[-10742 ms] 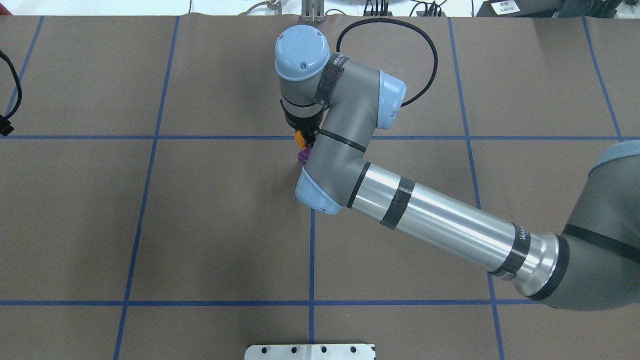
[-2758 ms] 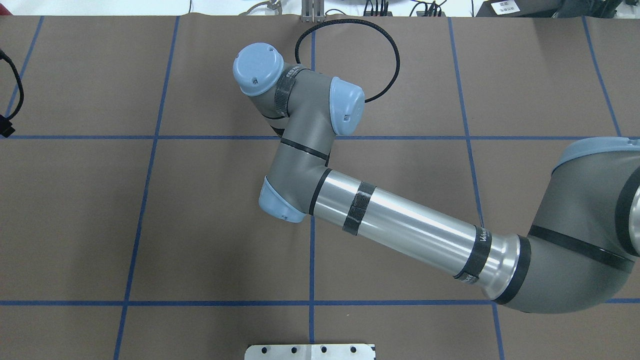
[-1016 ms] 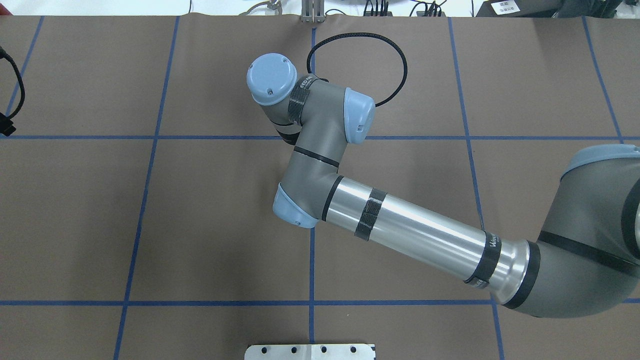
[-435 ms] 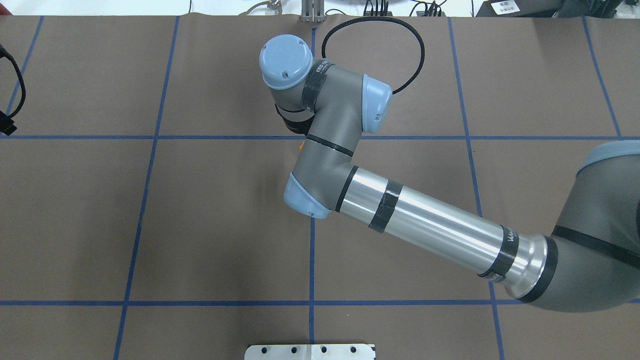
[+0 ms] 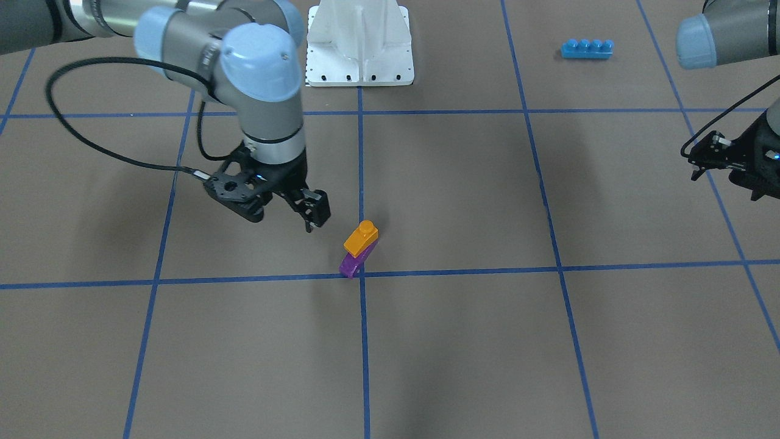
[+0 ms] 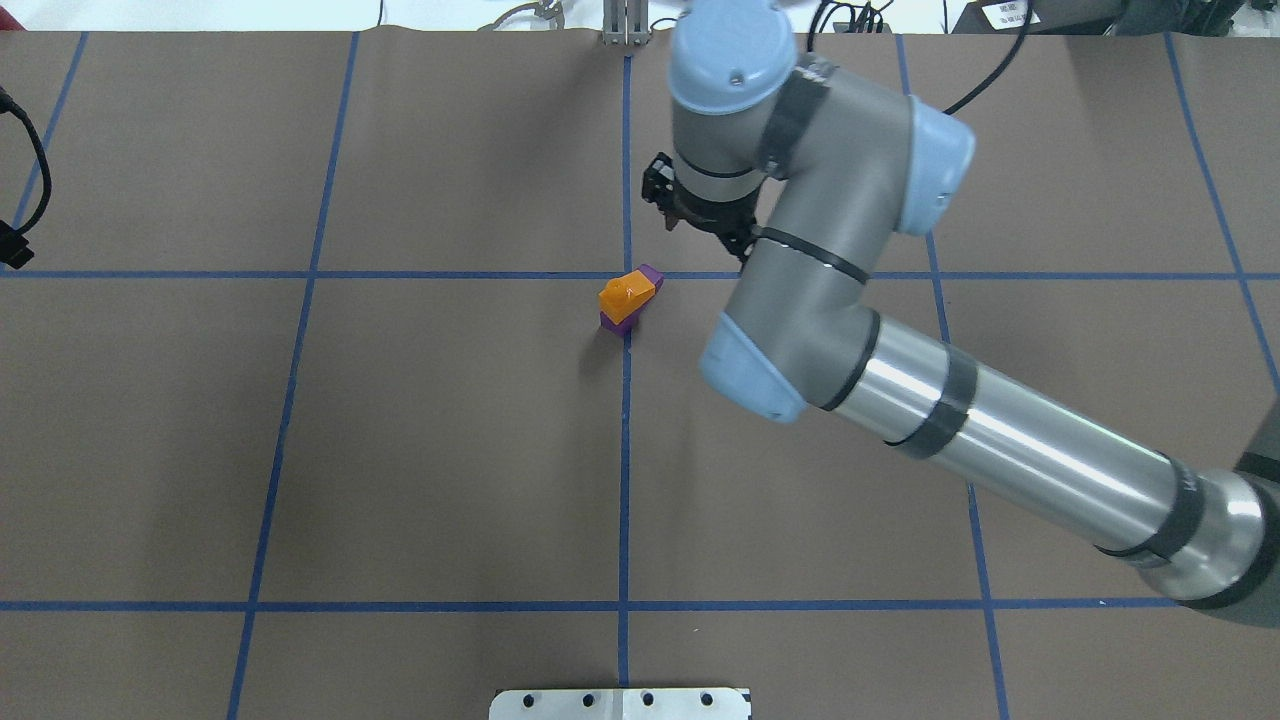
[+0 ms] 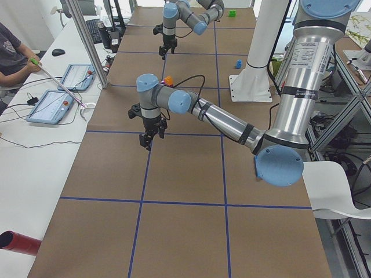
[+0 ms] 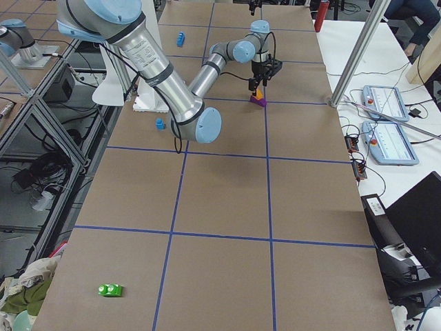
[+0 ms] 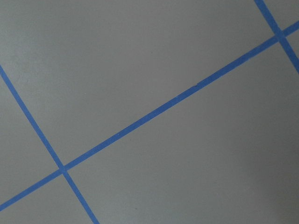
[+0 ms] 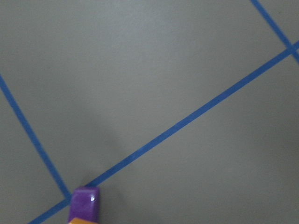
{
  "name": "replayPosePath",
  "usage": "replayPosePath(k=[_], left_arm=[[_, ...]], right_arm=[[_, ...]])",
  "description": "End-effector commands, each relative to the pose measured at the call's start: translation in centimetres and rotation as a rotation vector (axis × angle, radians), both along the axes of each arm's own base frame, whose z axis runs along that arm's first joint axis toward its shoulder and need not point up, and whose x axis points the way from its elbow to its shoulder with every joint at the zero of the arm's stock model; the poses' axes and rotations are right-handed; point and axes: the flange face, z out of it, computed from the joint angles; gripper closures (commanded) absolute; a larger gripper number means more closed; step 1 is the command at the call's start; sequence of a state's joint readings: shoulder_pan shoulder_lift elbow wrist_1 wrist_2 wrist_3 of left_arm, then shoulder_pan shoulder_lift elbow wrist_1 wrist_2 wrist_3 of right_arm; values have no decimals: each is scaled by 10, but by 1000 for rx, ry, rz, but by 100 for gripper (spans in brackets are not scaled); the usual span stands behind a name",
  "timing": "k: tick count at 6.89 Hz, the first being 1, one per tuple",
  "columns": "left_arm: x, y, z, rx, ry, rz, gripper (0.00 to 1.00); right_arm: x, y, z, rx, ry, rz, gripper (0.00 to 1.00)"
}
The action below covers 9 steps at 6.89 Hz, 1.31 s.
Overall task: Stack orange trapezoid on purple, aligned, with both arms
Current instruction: 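Open the right gripper and raise it away from the stack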
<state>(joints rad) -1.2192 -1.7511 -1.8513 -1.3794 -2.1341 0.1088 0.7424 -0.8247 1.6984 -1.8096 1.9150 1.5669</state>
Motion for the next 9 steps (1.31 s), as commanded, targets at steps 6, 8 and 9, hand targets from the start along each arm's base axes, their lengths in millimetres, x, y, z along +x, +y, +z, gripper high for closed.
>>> replayPosePath(k=[6, 8, 9], left_arm=[[-177, -7, 119, -17, 46, -7, 0], [-216, 21, 220, -20, 118, -73, 0], [-216, 43, 239, 32, 115, -66, 0]], right_arm=[[405, -2, 317, 363, 32, -662, 0], [464, 36, 382, 408, 55, -667, 0], [469, 31, 385, 403, 67, -660, 0]])
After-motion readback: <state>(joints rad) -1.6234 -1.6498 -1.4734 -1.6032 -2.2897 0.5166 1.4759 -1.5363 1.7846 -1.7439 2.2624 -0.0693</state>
